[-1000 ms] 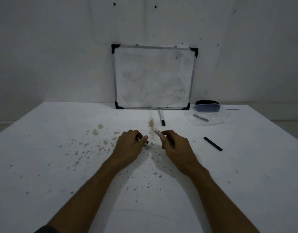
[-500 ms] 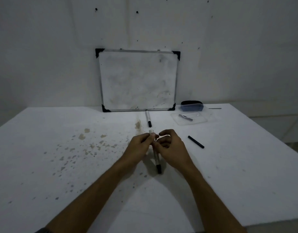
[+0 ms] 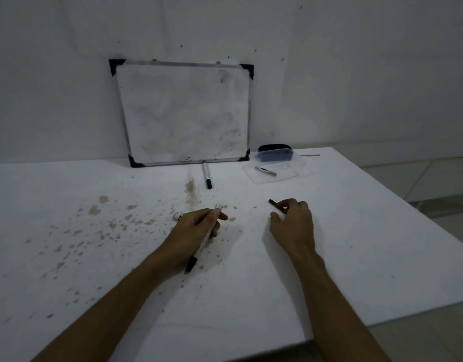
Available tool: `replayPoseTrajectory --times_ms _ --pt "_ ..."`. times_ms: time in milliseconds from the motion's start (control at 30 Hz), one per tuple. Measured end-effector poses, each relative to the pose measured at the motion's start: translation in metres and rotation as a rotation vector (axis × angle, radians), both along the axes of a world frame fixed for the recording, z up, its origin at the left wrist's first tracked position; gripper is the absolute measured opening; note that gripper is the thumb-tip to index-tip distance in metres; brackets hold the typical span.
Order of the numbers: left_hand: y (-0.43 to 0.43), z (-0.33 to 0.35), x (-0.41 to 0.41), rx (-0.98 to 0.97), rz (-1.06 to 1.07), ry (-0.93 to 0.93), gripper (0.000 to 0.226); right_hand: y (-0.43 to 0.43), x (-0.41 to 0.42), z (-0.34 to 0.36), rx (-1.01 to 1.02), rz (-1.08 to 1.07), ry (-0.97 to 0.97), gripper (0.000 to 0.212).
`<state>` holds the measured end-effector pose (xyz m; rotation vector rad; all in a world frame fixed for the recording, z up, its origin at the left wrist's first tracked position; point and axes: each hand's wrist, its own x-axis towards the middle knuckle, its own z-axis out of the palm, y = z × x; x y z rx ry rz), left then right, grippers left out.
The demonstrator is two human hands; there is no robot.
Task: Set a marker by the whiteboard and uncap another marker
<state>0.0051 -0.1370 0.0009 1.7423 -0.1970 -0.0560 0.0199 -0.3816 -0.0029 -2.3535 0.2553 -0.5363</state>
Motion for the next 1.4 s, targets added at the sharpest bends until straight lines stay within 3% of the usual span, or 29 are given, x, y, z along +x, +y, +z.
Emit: replayPoseTrajectory --times_ms 100,333,500,567,633,700,833,933,1000,1067,1167,1233,1300,1400 --pt "-0.002 0.002 -0.001 0.033 -0.006 -0.036 0.032 0.004 -0.001 0.003 0.088 0.062 -0.026 0.028" --pt "-0.013 0.022 0.007 -0.05 -0.027 0.044 0.031 0.037 -0.023 0.005 0.258 0.438 -0.009 0.03" --pt "-0.03 0.028 0.032 -0.4 0.108 0.184 0.032 0.037 -0.027 0.003 0.334 0.631 0.013 0.088" --pt "-0.039 0.03 0.039 -0.549 0.12 0.26 0.029 0.036 -0.028 0.003 0.363 0.652 -0.01 0.097" --pt "-0.048 0.03 0.04 -0.652 0.104 0.361 0.032 0.036 -0.026 0.006 0.404 0.654 -0.073 0.081" --pt "-0.057 0.028 0.036 -0.681 0.05 0.413 0.037 0.035 -0.023 0.009 0.489 0.628 -0.168 0.051" --pt "-0.068 0.021 0.024 -0.774 -0.092 0.472 0.019 0.028 -0.017 0.013 0.654 0.424 -0.229 0.013" --pt "-0.069 0.015 0.021 -0.805 -0.133 0.525 0.038 0.025 -0.013 0.012 0.728 0.271 -0.237 0.022" --pt "-0.067 0.011 0.021 -0.879 -0.137 0.563 0.059 0.025 -0.013 0.014 0.808 0.247 -0.209 0.034" --pt "-0.066 0.008 0.021 -0.979 -0.106 0.601 0.066 0.027 -0.015 0.019 0.87 0.27 -0.247 0.037" --pt "-0.064 0.004 0.023 -1.087 -0.083 0.633 0.064 0.036 -0.025 0.021 0.723 0.319 -0.424 0.031" --pt "-0.062 0.003 0.024 -1.113 -0.14 0.661 0.065 0.049 -0.032 0.011 0.369 0.416 -0.376 0.027" --pt "-0.061 0.005 0.023 -1.105 -0.173 0.682 0.067 0.064 -0.035 0.001 0.052 0.425 -0.253 0.039" --pt "-0.06 0.007 0.024 -1.11 -0.081 0.677 0.06 0.066 -0.032 0.003 0.153 0.344 -0.352 0.046"
